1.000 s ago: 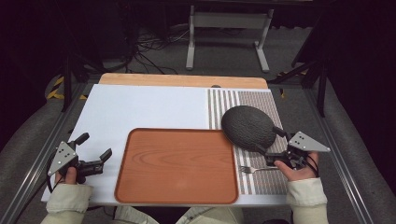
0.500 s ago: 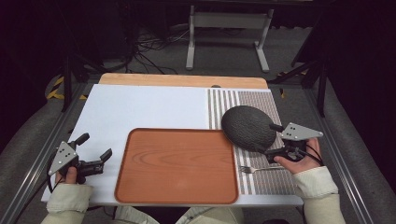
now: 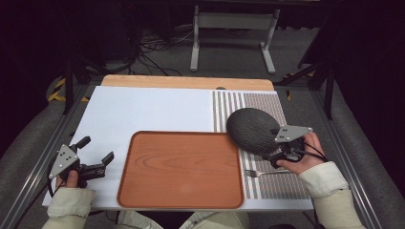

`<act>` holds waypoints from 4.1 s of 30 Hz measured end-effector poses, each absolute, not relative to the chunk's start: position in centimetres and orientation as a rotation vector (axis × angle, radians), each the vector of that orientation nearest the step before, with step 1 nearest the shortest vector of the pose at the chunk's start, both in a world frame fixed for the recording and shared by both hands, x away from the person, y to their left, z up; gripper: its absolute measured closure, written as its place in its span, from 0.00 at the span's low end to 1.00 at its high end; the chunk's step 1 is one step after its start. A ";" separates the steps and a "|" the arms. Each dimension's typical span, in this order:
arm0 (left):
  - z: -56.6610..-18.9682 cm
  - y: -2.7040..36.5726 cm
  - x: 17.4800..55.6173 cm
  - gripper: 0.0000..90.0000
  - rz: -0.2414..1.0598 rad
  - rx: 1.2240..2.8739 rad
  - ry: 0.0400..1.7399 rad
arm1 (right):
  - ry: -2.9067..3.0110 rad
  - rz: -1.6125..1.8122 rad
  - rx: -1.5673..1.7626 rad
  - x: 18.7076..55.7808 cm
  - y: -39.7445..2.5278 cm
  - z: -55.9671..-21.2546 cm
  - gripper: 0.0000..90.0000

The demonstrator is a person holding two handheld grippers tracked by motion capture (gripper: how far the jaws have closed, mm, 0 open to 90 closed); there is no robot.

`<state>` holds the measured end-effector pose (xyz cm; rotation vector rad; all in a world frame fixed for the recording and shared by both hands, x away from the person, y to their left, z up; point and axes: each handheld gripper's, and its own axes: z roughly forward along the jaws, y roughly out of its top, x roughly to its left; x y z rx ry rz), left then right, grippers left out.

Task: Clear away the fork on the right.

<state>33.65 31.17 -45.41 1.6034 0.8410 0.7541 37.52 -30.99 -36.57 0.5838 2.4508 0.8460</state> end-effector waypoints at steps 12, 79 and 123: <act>-45.4 31.2 33.6 0.00 0.755 1.607 0.846 | 2.624 0.589 0.490 37.8 -30.7 -35.6 0.15; -45.7 31.2 33.8 0.00 0.733 1.620 0.861 | 3.145 -0.113 -0.021 39.6 -28.4 -41.2 0.93; -45.6 31.0 33.7 0.00 0.741 1.621 0.845 | 3.003 0.150 0.157 39.3 -28.9 -35.0 0.94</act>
